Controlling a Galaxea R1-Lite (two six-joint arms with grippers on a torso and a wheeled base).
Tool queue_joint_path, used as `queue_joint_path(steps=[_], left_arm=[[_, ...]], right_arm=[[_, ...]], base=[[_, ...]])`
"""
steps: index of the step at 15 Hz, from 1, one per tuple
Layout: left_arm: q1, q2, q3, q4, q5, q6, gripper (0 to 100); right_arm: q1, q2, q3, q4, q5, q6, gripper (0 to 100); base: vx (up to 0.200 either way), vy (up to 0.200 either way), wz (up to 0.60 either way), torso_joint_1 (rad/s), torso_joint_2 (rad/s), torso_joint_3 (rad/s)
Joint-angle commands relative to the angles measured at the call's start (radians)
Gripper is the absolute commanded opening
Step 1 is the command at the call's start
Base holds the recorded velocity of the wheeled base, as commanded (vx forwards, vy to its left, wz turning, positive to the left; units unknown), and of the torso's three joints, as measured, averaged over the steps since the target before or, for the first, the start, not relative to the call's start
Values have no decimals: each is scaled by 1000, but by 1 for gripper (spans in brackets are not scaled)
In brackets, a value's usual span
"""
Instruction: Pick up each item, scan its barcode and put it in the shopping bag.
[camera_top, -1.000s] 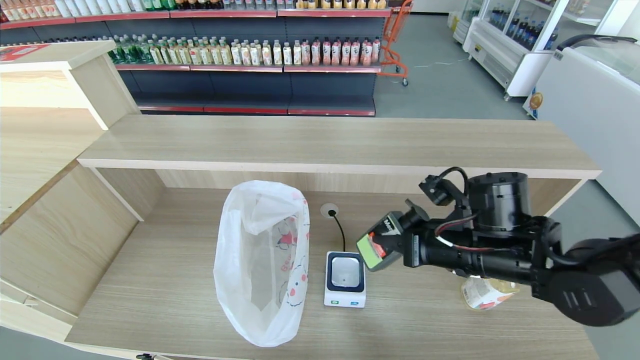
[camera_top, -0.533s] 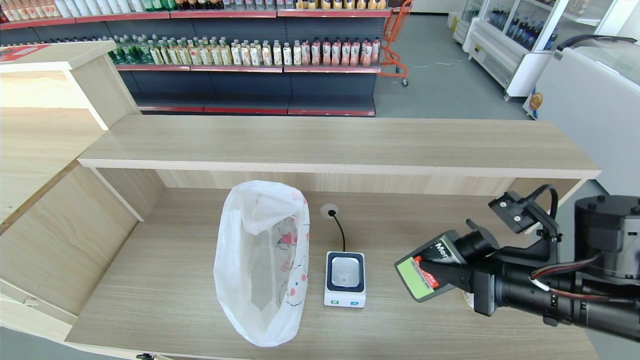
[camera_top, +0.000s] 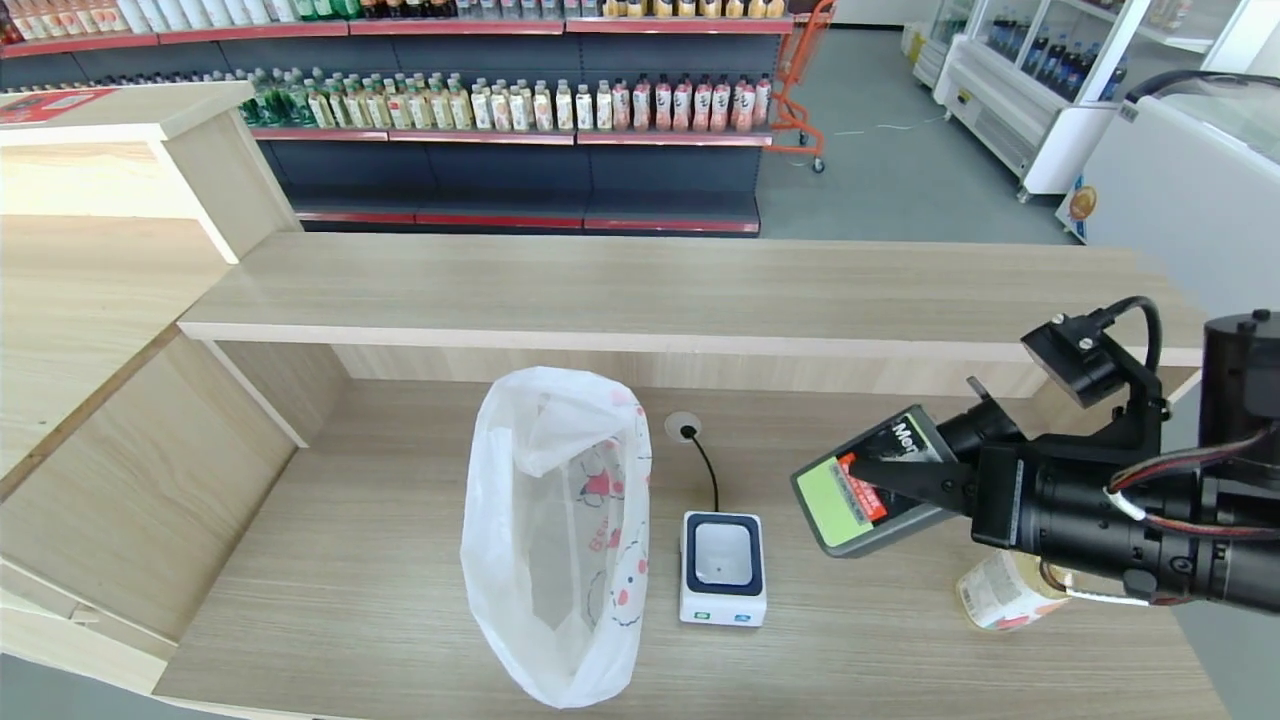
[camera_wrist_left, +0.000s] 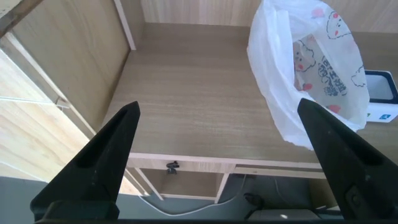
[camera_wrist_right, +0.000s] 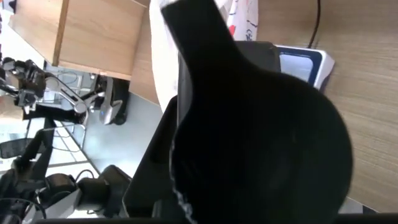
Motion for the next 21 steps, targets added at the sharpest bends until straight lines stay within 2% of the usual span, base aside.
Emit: queue_joint_path(steps=[1,6,12,14,15,18,21], left_arm=[[1,0,0,1,0,0,100],[1,0,0,1,0,1,100],[1,0,0,-1,0,0,100],[1,0,0,-1,0,0,100],[1,0,0,1,0,0,100],[1,0,0,-1,0,0,100],[1,0,0,-1,0,0,100]], right_arm=[[0,13,-31,6,0,3,0],[-2,93,-47,5,-8,-5,0],[6,245,-74,-1,-14,-84,0],[9,339,-107,-14,-45,-196,0],[9,345,-110,-17,-48,-205,0],[3,532,-113,-192,-65,-377,0],[16,682,-126,-359,-63,-469,0]], base=[[0,200,0,2,2,2],[0,200,0,0,0,5],[0,0,0,0,0,0],[0,0,0,0,0,0],[0,0,0,0,0,0],[0,0,0,0,0,0],[0,0,0,0,0,0]])
